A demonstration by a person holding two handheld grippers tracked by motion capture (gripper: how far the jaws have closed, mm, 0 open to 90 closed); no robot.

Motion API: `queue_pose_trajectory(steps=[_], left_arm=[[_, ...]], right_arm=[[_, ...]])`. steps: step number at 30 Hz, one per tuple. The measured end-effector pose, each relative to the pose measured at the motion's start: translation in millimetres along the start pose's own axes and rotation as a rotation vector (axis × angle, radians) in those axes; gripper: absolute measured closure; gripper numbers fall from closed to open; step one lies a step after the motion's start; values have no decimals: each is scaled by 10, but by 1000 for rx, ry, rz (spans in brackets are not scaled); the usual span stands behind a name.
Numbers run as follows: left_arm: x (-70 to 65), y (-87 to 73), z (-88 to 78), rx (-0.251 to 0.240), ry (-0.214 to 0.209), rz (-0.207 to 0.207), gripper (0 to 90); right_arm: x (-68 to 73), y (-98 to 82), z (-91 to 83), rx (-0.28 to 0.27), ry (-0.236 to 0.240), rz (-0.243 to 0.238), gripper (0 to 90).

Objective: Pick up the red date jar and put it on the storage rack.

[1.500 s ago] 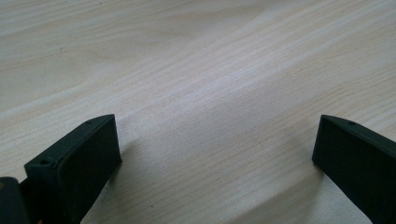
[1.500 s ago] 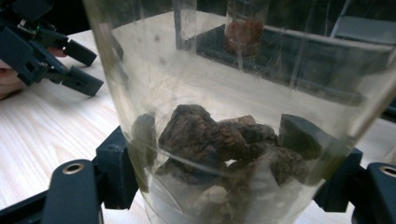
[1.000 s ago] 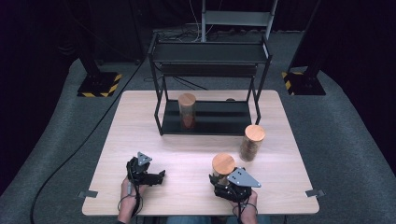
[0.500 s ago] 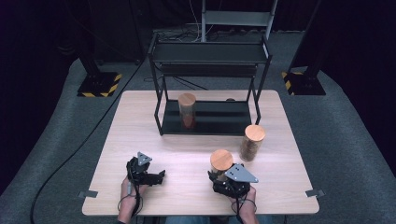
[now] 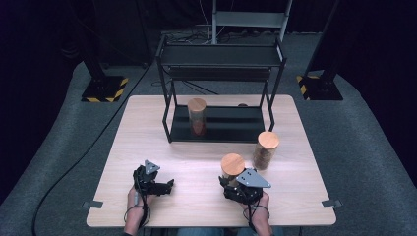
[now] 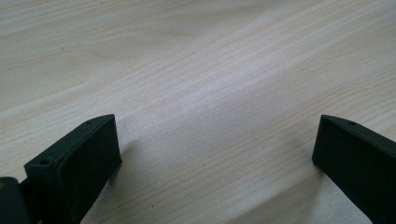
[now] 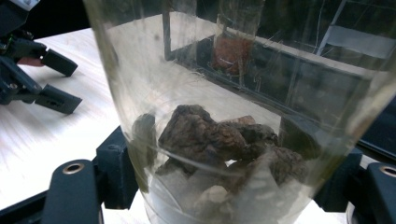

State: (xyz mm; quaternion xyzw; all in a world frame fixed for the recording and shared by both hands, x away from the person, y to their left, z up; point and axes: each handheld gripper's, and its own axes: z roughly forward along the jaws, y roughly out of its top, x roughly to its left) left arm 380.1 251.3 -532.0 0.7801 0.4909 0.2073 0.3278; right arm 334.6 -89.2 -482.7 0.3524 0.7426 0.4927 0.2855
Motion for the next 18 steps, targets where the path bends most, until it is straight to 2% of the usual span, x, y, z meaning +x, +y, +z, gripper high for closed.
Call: queue_pose_trajectory(steps=[18], left_arm=[[0,0,0,0,0,0,0]], right_arm=[[-65,159,80,-9,-11,-20,247]])
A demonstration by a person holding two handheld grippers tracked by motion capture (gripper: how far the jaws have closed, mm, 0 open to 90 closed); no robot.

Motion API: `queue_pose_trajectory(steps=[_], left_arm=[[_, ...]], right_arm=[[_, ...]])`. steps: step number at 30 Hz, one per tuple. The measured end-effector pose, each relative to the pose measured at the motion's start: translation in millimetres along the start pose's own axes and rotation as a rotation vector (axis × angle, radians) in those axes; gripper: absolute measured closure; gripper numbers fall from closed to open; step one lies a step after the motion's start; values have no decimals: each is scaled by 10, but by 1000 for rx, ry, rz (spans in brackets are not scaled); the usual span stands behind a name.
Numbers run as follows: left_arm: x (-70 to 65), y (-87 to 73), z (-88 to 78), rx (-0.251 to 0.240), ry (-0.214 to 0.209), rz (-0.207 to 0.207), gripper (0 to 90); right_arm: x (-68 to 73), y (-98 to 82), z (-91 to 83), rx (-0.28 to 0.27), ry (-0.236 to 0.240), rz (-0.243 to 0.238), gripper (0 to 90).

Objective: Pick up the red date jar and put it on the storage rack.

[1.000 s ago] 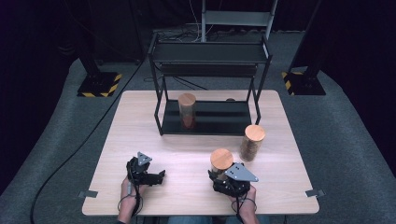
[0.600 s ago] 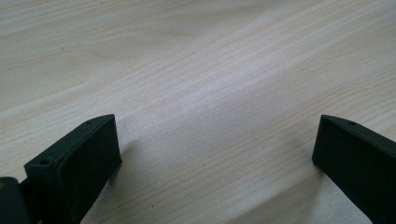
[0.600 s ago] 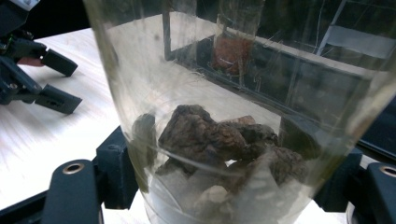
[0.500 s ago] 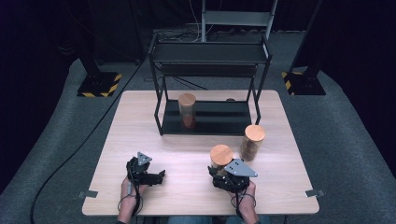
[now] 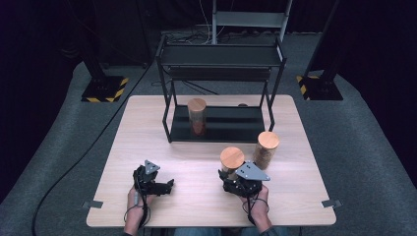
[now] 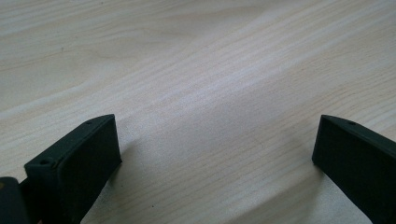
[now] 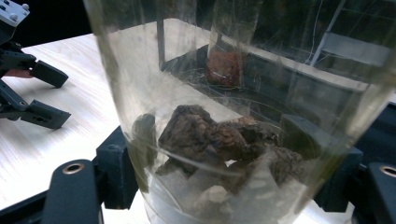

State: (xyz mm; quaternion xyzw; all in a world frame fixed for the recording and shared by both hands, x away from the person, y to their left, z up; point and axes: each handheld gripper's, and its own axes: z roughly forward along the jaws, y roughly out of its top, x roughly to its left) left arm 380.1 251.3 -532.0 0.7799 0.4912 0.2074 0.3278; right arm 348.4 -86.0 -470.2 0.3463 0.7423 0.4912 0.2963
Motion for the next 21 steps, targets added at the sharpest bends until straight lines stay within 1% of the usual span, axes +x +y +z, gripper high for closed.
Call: queue_pose_trajectory(steps=[6,9,16,21], left_arm=[[0,0,0,0,0,1,0],[-1,0,0,0,0,1,0],[-6,4,3,0,9,4,0],[-13,4,1,-2,14,9,0]], right_arm=[[-36,45,29,-7,-3,6,247],[-44,63,42,-8,-7,-1,248],[-87,102,77,-12,-10,9,247],[-110,151,113,-20,-14,5,247]])
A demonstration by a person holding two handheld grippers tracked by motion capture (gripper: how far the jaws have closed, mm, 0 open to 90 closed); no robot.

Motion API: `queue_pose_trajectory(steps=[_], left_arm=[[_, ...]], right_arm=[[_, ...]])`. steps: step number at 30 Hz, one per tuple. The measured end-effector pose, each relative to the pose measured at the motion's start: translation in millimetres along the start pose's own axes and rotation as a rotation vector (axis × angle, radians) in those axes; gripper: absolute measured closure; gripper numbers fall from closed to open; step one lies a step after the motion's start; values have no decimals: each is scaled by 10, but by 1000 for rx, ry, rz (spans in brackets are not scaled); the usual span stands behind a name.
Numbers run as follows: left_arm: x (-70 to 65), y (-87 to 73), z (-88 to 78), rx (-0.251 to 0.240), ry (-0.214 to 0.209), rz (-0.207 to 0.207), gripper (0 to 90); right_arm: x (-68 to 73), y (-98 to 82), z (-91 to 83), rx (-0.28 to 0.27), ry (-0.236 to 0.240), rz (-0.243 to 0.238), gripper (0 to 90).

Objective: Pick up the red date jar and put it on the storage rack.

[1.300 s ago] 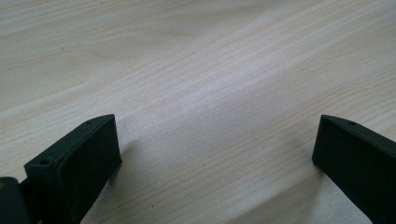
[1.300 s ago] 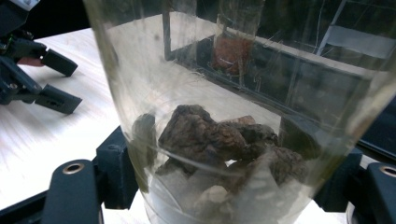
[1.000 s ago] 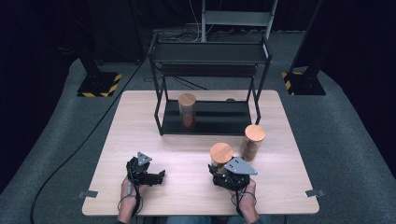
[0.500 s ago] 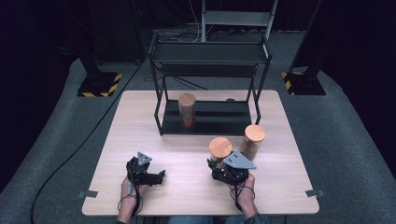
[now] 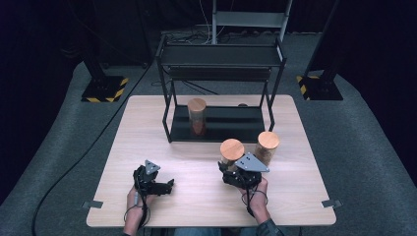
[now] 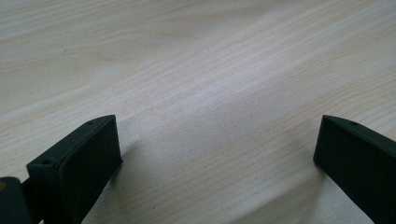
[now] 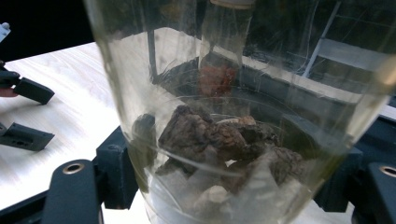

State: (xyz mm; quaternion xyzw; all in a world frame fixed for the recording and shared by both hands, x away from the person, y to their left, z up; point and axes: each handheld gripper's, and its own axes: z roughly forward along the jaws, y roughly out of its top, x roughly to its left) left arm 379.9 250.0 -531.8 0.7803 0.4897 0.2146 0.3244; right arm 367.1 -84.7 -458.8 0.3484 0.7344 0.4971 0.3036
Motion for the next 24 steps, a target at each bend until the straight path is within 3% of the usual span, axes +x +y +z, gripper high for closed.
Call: queue_pose_trajectory(steps=[24], left_arm=[[9,4,4,6,-6,-3,0]], right_arm=[[-115,102,191,-1,-5,23,247]])
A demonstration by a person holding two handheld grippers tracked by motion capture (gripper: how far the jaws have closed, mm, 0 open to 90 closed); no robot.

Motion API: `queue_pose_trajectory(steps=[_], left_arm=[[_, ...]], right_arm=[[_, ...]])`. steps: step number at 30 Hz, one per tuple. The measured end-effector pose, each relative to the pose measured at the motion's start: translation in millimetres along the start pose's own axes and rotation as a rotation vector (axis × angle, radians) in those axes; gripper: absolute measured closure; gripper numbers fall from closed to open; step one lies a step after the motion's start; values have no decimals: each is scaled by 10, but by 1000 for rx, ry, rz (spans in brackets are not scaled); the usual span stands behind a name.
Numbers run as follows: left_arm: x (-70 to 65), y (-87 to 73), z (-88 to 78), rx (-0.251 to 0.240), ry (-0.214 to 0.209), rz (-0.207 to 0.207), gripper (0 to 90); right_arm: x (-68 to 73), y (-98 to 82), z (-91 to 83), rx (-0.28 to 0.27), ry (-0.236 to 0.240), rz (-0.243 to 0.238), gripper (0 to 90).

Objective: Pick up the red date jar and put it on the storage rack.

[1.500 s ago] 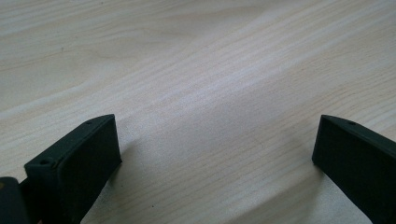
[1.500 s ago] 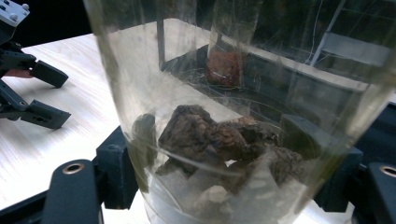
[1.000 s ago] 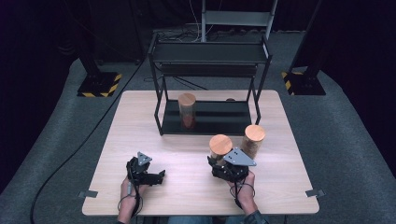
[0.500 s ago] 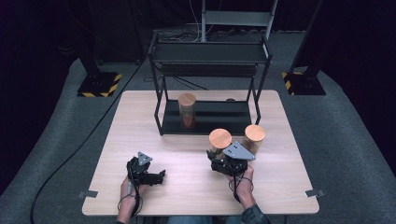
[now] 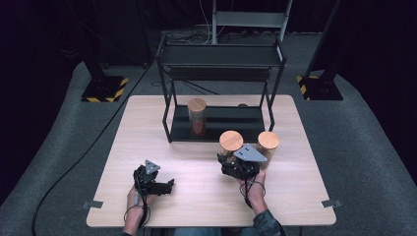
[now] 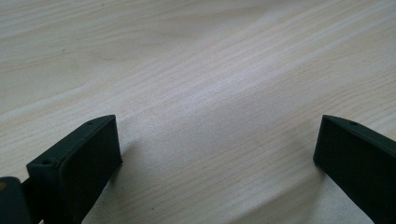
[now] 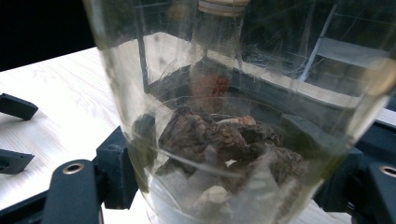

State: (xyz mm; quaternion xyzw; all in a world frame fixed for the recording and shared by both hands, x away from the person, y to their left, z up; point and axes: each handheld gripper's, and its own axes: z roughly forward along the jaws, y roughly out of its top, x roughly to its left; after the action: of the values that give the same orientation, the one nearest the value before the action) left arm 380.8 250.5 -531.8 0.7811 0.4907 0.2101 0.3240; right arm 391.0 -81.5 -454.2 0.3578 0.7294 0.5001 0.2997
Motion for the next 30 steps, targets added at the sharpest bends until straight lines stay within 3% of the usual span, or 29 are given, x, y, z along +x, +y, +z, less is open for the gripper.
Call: queue_pose_trajectory(steps=[30], left_arm=[[-1,1,1,-1,-1,0,0]], right_arm=[[-124,182,266,4,-18,17,248]])
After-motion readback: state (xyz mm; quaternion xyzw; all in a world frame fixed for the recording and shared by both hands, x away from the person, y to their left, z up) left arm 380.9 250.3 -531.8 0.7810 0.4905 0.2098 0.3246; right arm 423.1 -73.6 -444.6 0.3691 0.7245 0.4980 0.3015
